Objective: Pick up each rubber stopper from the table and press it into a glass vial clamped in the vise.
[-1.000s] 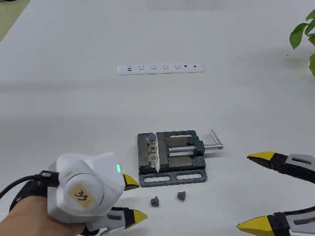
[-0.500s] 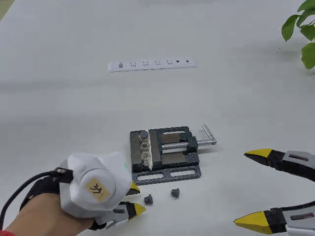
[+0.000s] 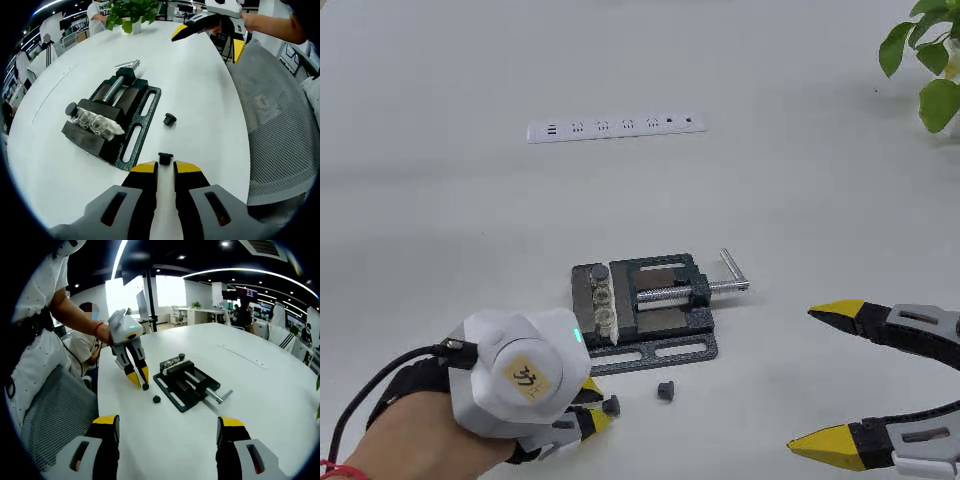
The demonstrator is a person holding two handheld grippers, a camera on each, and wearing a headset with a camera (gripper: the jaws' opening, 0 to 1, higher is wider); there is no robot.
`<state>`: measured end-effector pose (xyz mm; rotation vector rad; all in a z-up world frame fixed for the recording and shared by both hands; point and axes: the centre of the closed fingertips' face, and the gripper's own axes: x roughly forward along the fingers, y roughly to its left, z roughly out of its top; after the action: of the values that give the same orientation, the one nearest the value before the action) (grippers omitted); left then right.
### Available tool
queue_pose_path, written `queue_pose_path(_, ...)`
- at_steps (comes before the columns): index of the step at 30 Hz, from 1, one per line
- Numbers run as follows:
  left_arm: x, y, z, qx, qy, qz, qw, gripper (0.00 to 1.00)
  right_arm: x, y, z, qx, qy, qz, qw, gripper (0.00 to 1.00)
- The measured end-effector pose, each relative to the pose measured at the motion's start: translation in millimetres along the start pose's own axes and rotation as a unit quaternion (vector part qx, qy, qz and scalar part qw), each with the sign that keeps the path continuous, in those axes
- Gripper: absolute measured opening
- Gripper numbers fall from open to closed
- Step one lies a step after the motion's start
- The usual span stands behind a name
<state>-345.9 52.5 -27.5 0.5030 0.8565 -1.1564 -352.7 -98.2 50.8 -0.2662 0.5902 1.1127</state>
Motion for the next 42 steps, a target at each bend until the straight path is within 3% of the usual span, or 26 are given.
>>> queue_pose_path(30, 4.1, 3.2, -0.7, 0.0, 0.002, 0.008, 1.0, 0.06, -0.3, 0.7, 5.8, -0.004, 0.004, 0.001, 1.0, 0.75)
queue_pose_path(35, 1.7, 2.1, 1.5, -0.014, -0.011, 0.009, 0.9998, 0.05, 0.5, 4.6, 8.9, -0.006, 0.006, 0.007, 0.9999, 0.75)
queue_pose_path(42, -14.0, 3.7, 11.4, -0.046, -0.054, 0.014, 0.9974, 0.05, 4.1, 10.2, 19.4, -0.011, 0.008, 0.019, 0.9997, 0.73)
